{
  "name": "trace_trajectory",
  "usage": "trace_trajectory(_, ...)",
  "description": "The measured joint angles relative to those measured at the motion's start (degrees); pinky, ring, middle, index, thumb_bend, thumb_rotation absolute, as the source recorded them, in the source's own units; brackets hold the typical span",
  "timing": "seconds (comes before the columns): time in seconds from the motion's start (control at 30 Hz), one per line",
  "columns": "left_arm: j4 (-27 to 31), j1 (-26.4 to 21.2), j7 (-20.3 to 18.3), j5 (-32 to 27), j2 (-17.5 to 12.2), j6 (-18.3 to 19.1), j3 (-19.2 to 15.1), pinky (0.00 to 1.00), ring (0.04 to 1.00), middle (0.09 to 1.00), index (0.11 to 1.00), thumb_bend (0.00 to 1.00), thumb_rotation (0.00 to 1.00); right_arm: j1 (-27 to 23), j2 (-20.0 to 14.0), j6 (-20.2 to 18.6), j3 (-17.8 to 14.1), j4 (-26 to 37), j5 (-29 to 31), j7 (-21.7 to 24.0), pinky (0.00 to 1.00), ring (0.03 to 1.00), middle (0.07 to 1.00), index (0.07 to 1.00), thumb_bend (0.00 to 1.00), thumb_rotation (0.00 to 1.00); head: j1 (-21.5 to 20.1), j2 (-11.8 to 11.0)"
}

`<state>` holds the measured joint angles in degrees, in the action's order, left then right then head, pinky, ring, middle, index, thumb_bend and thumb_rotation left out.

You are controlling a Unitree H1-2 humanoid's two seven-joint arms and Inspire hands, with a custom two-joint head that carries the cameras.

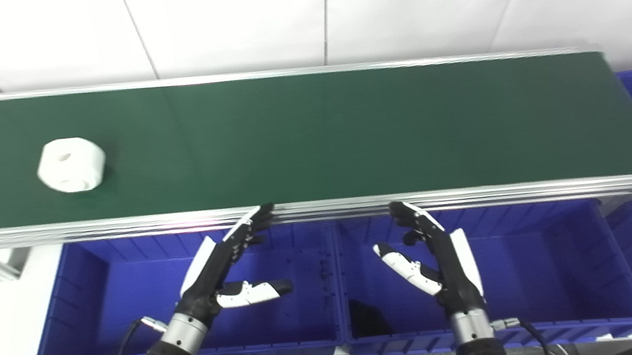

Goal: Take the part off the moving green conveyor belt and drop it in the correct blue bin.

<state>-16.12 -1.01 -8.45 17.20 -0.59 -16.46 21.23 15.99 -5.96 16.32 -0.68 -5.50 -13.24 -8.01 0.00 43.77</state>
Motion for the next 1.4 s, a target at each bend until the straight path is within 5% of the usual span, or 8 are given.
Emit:
trace_trajectory(0.03, -0.5, 0.1, 0.1, 0.2, 0.1, -0.3, 0.1, 0.82, 0.887, 0.92, 0.915, 0.65, 0.53, 0.1, -0.1, 0.0, -0.1, -0.5, 0.1, 0.0, 0.73, 0.797, 0.802, 0.801, 0.63, 0.64, 3.8, -1.0)
trace_trajectory(0.2, -4.1, 0.3, 1.2, 1.3, 1.1, -2.2, 1.6, 0.82, 0.888, 0.925, 0.924, 0.66, 0.54, 0.5, -1.2, 5.2, -0.6, -3.9, 2.0, 0.0, 0.71, 0.796, 0.82, 0.815, 0.56, 0.56, 9.9, -7.7)
trace_trajectory(0.27, -6.5, 0.3, 2.0, 1.7, 1.8, -3.9, 1.9, 0.82, 0.883, 0.92, 0.921, 0.67, 0.53, 0.5, -1.5, 6.6, -0.7, -4.9, 3.4, 0.1, 0.71, 0.799, 0.824, 0.82, 0.53, 0.54, 9.9, -7.7)
trace_trajectory(0.47, -10.8, -0.2, 3.2, 2.1, 2.5, -6.6, 1.9, 0.81, 0.883, 0.923, 0.922, 0.68, 0.52, -0.2, -1.7, 7.2, -0.4, -8.5, 4.9, 0.1, 0.72, 0.81, 0.838, 0.832, 0.54, 0.6, 12.7, -12.4)
trace_trajectory(0.7, -15.2, -1.7, 6.4, 1.4, 1.7, -7.9, 3.1, 0.81, 0.877, 0.915, 0.919, 0.66, 0.45, -1.1, -1.3, 7.3, 0.1, -11.2, 4.0, -0.5, 0.77, 0.836, 0.851, 0.846, 0.41, 0.36, 12.3, -16.3)
trace_trajectory(0.93, -13.6, -1.8, 8.8, 0.2, -0.4, -7.9, 4.9, 0.83, 0.886, 0.918, 0.922, 0.68, 0.53, -1.6, 0.8, 7.3, 0.1, -12.0, 0.1, -2.9, 0.72, 0.805, 0.817, 0.822, 0.47, 0.49, 9.8, -16.4)
trace_trajectory(1.13, -2.9, -1.5, 11.0, -1.1, -3.4, -8.4, 6.6, 0.85, 0.887, 0.907, 0.905, 0.67, 0.51, -2.0, 0.4, 7.3, 0.6, -12.0, -1.0, -3.0, 0.66, 0.767, 0.8, 0.804, 0.55, 0.63, 9.6, -16.3)
trace_trajectory(1.4, 2.2, -6.5, 11.3, -1.6, -6.8, -8.9, 3.4, 0.81, 0.865, 0.886, 0.885, 0.64, 0.45, -2.7, 0.1, 7.3, 1.7, -12.5, -0.4, -4.5, 0.64, 0.753, 0.806, 0.802, 0.58, 0.66, 7.7, -15.6)
